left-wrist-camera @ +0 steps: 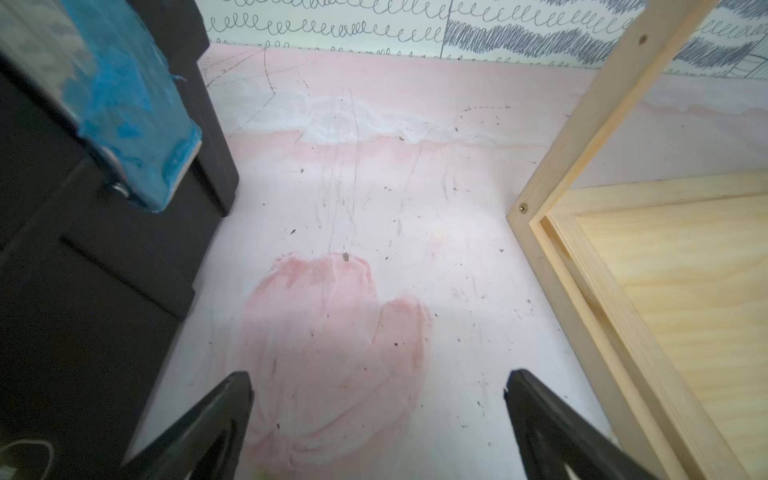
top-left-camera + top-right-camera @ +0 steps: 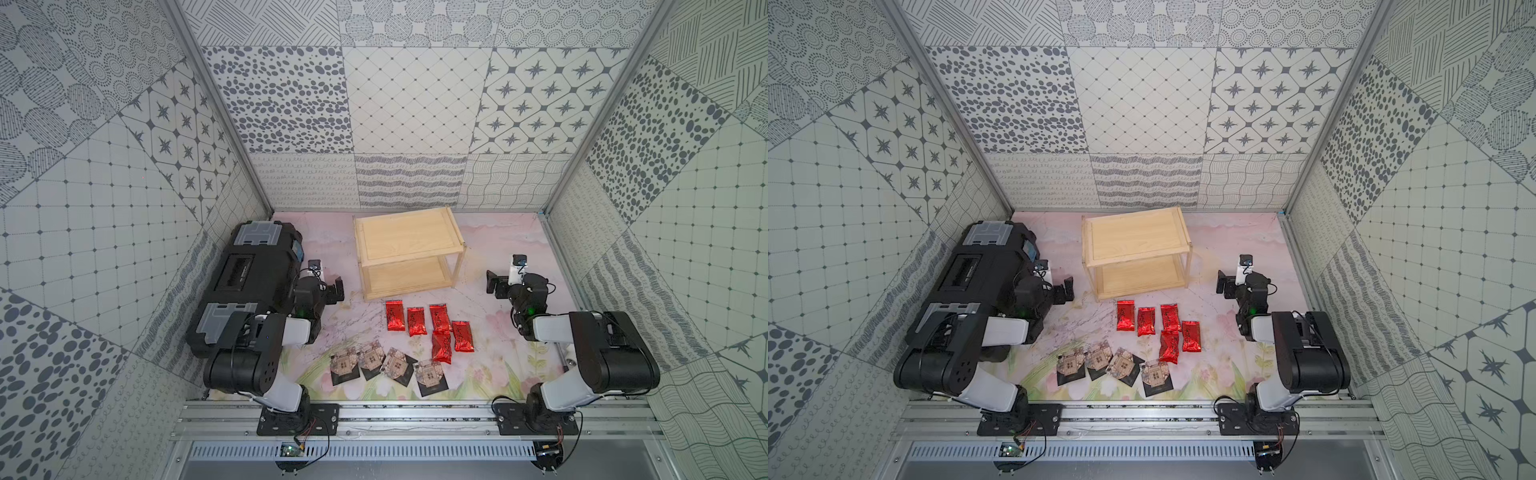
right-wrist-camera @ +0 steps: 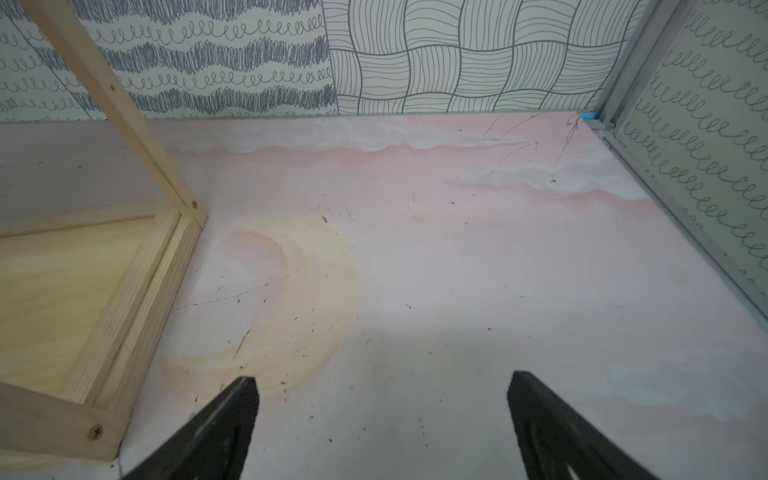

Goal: Place the tea bags on the shelf by color
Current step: Adjust the shelf at the center of the board.

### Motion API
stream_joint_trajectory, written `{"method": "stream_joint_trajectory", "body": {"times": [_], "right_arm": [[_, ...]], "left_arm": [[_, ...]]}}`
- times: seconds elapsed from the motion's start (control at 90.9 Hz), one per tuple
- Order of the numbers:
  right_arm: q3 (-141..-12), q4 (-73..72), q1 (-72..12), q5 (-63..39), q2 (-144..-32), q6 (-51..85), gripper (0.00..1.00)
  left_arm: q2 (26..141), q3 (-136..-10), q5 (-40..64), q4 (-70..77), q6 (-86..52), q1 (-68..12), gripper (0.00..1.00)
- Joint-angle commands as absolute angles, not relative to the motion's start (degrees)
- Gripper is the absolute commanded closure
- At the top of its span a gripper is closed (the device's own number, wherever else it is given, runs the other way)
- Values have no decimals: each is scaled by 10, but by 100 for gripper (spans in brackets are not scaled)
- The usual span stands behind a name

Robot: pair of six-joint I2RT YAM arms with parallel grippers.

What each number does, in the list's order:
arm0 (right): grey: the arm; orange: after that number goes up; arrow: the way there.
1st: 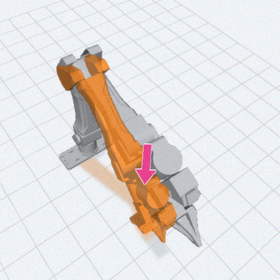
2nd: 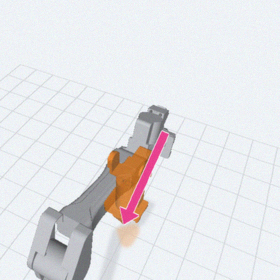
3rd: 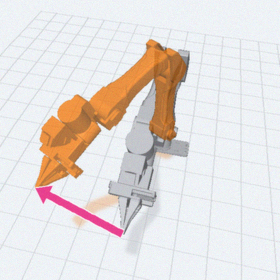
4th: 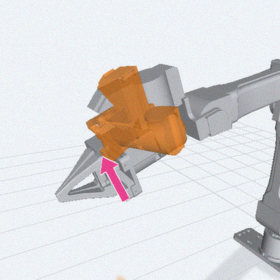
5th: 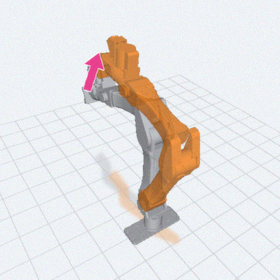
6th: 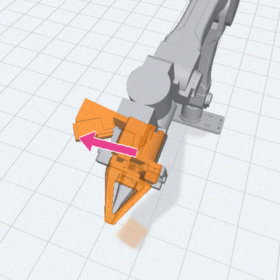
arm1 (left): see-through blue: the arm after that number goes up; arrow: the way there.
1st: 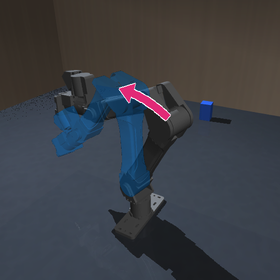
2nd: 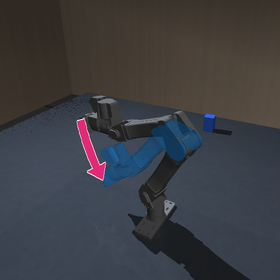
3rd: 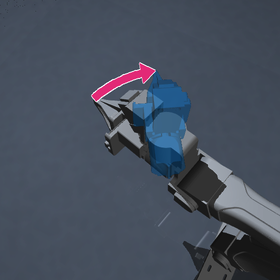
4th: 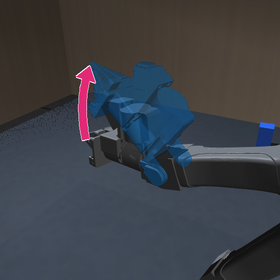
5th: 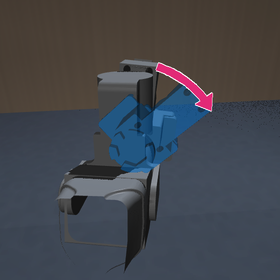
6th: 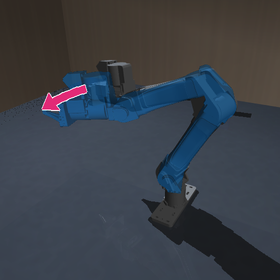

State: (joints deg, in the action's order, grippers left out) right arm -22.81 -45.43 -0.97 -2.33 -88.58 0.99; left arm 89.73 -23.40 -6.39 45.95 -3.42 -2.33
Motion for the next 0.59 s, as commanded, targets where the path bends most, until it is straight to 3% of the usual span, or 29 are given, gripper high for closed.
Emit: {"method": "stream_joint_trajectory", "body": {"times": [0.0, 0.242, 0.363, 0.517, 0.583], "right_arm": [[-238, -476, -8, -24, -890, 15, 1], [-239, -476, -8, -20, -889, 15, 1], [-247, -442, -16, 7, -868, 18, 1], [-303, -234, -77, 116, -752, 37, 1], [-336, -174, -94, 108, -715, 87, 1]], "left_arm": [[900, -233, -70, 487, -41, -28, 0], [896, -237, -78, 480, -39, -28, 0], [855, -296, -122, 343, -59, -30, 0], [794, -365, -119, 183, -84, -47, 0], [765, -382, -111, 144, -131, -62, 1]]}}
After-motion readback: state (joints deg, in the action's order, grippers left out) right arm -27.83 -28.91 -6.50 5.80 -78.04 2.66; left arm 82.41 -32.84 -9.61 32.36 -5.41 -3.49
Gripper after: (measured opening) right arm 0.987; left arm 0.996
